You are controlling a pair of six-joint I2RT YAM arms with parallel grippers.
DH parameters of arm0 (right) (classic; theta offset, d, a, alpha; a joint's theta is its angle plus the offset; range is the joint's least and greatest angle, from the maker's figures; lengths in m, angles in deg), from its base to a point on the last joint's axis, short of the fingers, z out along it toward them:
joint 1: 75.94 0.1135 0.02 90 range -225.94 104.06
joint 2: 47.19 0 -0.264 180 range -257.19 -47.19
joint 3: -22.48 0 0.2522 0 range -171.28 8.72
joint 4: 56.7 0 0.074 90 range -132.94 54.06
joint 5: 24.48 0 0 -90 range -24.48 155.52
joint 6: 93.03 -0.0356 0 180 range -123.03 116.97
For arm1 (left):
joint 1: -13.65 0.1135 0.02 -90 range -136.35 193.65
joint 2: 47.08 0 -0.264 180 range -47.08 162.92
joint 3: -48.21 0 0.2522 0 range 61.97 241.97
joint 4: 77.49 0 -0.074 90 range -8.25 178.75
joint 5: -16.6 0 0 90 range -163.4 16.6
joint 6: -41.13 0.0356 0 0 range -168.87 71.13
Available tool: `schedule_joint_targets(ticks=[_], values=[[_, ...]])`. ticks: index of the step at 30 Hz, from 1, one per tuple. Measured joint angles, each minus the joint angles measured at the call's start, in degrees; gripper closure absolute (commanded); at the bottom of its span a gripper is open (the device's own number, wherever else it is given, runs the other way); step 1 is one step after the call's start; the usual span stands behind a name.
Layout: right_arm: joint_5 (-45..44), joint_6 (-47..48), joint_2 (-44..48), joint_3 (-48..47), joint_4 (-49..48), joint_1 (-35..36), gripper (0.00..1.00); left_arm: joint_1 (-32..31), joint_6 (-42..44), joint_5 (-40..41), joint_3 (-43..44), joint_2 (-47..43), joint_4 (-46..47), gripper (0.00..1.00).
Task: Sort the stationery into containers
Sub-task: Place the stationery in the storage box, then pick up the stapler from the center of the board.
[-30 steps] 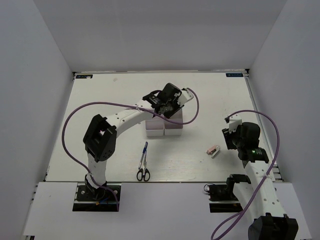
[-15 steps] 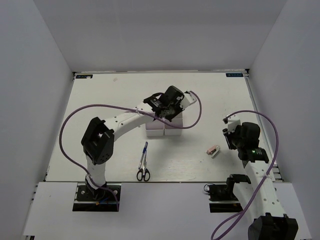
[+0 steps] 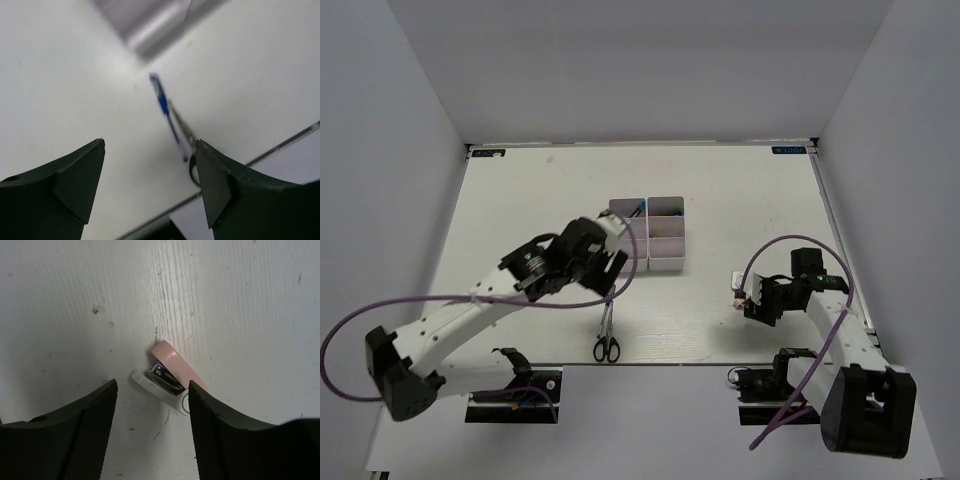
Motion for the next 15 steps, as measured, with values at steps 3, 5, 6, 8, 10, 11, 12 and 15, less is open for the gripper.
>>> schedule_joint_targets(ticks=[3,5,6,8,10,11,12,15], values=[[1.7,9.03,-5.6,-4.17,4.28,-0.09,0.35,1.6,-3.52,0.74,-10.86,-7.98,-3.41,0.15],[1.75,13.07,-7.91,-6.75,5.29,-0.11,0.35,2.8,-5.16,0.83,-16.52,-12.41,-4.74,0.15],[1.73,14.91,-8.59,-7.52,5.31,-0.13,0.35,3.39,-5.75,0.81,-18.58,-14.14,-5.31,0.15],[1.64,17.73,-9.4,-7.93,5.29,-0.2,0.35,4.63,-6.56,0.7,-21.38,-16.76,-5.62,0.15],[1.2,21.22,-10.71,-8.0,5.66,-0.24,0.35,5.95,-7.08,0.37,-22.86,-18.4,-5.6,0.15],[0.79,22.97,-11.54,-8.2,6.29,-0.28,0.35,6.71,-7.3,0.09,-23.43,-18.91,-5.35,0.15],[0.28,24.35,-12.48,-8.61,7.1,-0.33,0.35,7.37,-7.41,-0.33,-23.85,-19.12,-5.16,0.15],[-1.07,27.28,-16.85,-11.85,10.27,-0.35,0.35,8.96,-7.63,-1.53,-25.18,-19.39,-4.39,0.14]])
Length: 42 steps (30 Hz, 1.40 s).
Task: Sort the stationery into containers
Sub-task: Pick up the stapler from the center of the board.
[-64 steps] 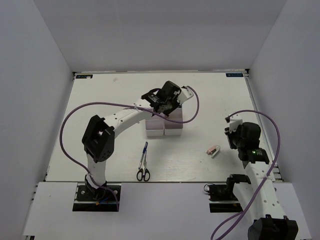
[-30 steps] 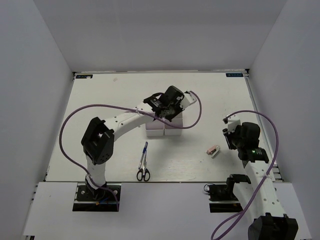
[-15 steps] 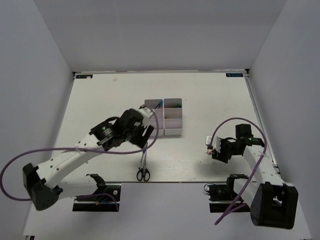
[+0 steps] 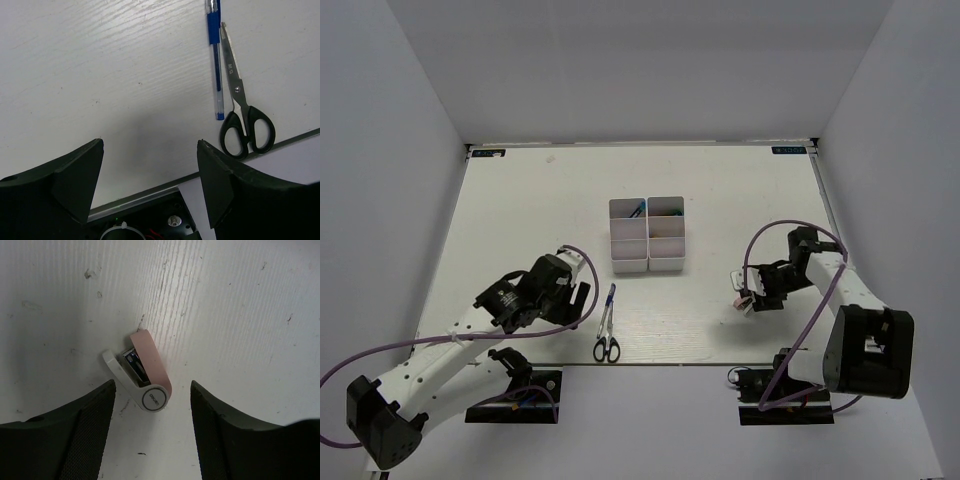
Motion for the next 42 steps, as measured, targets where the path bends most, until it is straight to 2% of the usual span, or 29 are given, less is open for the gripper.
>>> schedule_joint_targets(ticks=[11,14,17,21,22,25,31,35,38,42], values=[[-4.98,2.84,-8.22,-1.22,-0.79,0.04,0.35,1.55,-0.17,-2.43,-1.25,-0.11,1.11,0.14],[-6.1,2.89,-10.01,-0.85,-2.25,0.02,0.38,1.77,-0.17,-2.78,-1.6,-0.11,1.53,0.14],[-6.27,2.82,-10.1,-0.79,-2.23,0.02,0.48,2.25,-0.17,-3.41,-2.16,-0.09,1.64,0.14],[-6.34,2.95,-10.05,-0.81,-2.19,0.07,0.89,2.64,-0.26,-4.39,-2.21,0.04,2.01,0.15],[-6.29,2.97,-10.01,-0.81,-2.14,0.07,0.92,2.69,-0.33,-4.63,-2.23,0.13,2.23,0.15],[-6.25,3.06,-9.05,-0.81,-1.68,0.13,0.99,2.69,-0.63,-5.68,-2.32,0.61,3.02,0.16],[-0.11,2.14,-1.46,-2.99,1.97,2.93,1.0,3.78,-0.83,-7.89,-2.34,3.17,3.82,0.17],[3.82,-7.72,2.64,-6.27,0.57,9.66,1.0,4.63,-0.81,-9.01,-2.45,3.82,4.33,0.17],[3.76,-21.64,2.67,-9.49,-4.68,15.76,1.0,4.81,-0.81,-9.6,-2.6,4.33,4.44,0.17],[-1.07,-41.86,1.6,-13.53,-13.38,23.37,1.0,4.87,-0.79,-10.1,-2.64,5.42,4.42,0.17]])
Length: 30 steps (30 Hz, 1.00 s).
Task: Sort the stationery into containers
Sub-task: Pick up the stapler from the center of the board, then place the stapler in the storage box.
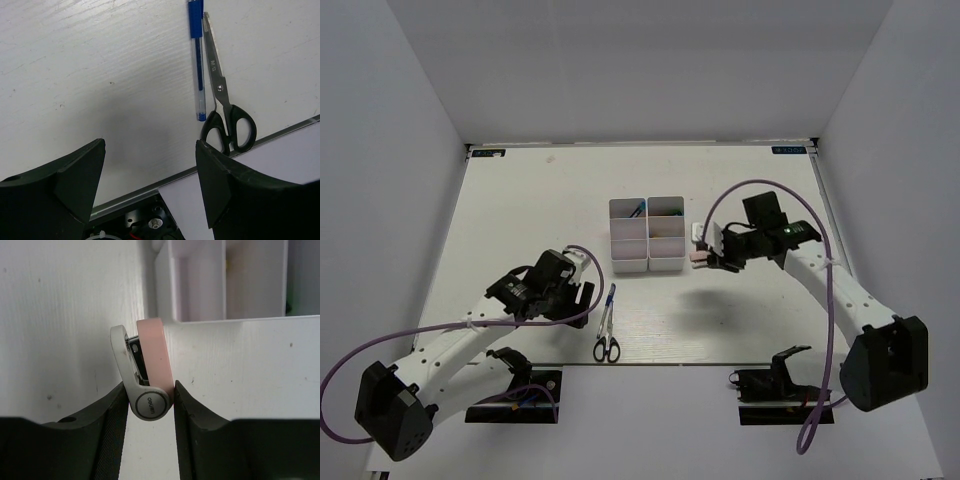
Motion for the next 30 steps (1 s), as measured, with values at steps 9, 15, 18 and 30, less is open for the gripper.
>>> schedule_joint_targets(ticks=[9,15,18,30], values=[[-13.07,-20.13,-9.2,-13.35,-4.83,12.98,1.0,0.0,0.0,-0.37,-0.2,0.63,0.02,0.17],[-19.23,-19.28,-13.79,-15.47,-3.23,18.82,1.0,0.0,0.07,-0.66,-0.2,0.79,0.0,0.17],[-22.38,-17.88,-15.45,-15.5,-3.02,20.57,1.0,0.0,0.13,-0.9,-0.22,0.79,0.0,0.17],[-33.24,-15.28,-22.27,-17.94,-3.5,23.08,1.0,0.0,0.42,-1.7,-0.39,0.76,-0.02,0.17]])
